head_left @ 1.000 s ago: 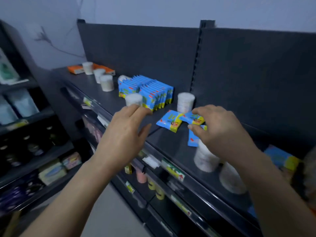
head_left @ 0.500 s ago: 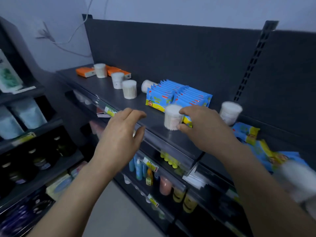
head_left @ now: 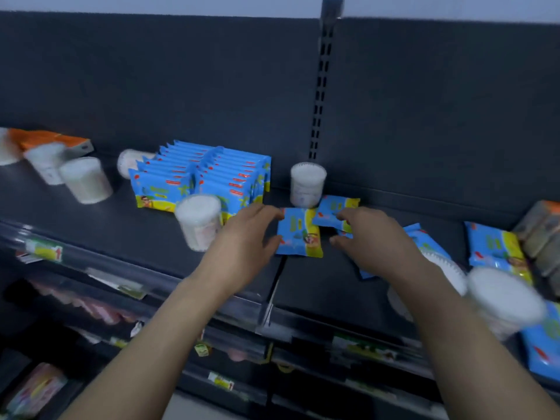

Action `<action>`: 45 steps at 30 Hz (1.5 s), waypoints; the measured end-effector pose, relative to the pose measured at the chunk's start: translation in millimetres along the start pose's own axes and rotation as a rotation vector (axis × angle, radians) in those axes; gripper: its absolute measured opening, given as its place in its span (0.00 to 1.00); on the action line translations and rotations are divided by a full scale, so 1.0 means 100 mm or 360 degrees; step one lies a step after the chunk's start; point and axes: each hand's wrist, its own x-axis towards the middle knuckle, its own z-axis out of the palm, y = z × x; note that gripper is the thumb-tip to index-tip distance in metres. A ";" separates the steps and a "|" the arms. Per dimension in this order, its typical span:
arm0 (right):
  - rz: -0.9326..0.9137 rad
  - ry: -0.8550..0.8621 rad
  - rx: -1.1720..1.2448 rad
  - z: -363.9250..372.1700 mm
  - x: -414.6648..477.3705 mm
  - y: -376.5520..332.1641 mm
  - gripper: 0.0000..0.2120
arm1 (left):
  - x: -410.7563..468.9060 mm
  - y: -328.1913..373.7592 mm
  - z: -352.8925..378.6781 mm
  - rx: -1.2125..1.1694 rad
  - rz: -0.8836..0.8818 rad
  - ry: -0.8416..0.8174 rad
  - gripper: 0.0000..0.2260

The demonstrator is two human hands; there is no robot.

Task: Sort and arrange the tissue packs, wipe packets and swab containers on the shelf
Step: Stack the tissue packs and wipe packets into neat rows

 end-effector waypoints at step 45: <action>0.0777 0.0688 0.2037 -0.18 0.78 0.00 0.07 | 1.02 -0.45 -0.17 -0.0713 -0.0633 -0.0526 0.06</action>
